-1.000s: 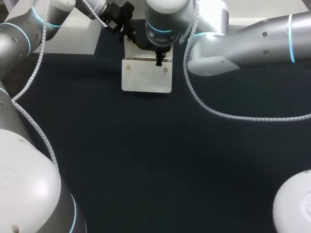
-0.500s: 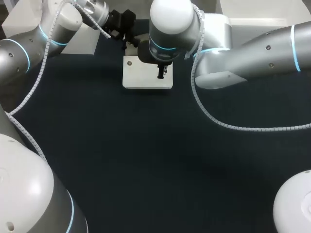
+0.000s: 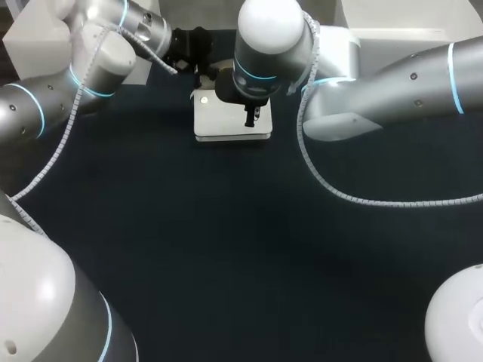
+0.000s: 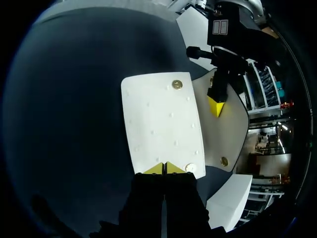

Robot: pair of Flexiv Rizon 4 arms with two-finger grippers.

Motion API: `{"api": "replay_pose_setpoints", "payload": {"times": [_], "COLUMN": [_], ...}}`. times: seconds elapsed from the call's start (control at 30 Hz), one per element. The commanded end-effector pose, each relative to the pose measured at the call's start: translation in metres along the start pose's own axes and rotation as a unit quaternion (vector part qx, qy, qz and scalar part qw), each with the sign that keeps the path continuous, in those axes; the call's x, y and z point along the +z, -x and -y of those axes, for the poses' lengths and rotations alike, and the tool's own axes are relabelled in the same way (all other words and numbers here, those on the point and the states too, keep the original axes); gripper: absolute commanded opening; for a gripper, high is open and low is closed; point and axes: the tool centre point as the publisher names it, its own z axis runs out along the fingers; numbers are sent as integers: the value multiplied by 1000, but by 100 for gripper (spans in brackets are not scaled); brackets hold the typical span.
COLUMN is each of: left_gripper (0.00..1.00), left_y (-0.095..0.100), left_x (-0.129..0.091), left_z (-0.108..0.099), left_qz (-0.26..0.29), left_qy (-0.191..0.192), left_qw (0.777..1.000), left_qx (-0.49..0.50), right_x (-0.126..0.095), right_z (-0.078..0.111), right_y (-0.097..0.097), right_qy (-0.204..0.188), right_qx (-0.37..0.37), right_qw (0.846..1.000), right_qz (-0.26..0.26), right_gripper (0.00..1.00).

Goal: Pick up the bag, open it, inspect its contents, close it, and place it on the opposite side

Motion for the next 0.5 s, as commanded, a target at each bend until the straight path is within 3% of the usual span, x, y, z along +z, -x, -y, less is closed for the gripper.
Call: {"api": "replay_pose_setpoints", "payload": {"times": [0.03, 0.17, 0.3, 0.5], "left_gripper": [0, 0, 0, 0], "left_y": [0, -4, -6, 22], "left_x": [1, 11, 26, 25], "left_z": [0, -2, -15, -32], "left_qz": [3, 1, -6, 16], "left_qy": [-2, 4, 8, -3], "left_qw": [1000, 1000, 1000, 1000], "left_qx": [0, 24, 29, 23], "right_x": [0, 1, 5, 8], "right_z": [-1, -3, -5, -5], "right_y": [0, -1, -15, -28], "right_qy": [-2, 1, 9, 12], "right_qx": [0, 0, -2, 4], "right_qw": [1000, 1000, 1000, 1000], "right_qz": [0, 0, -9, -20], "right_gripper": [0, 0, 0, 0]}}
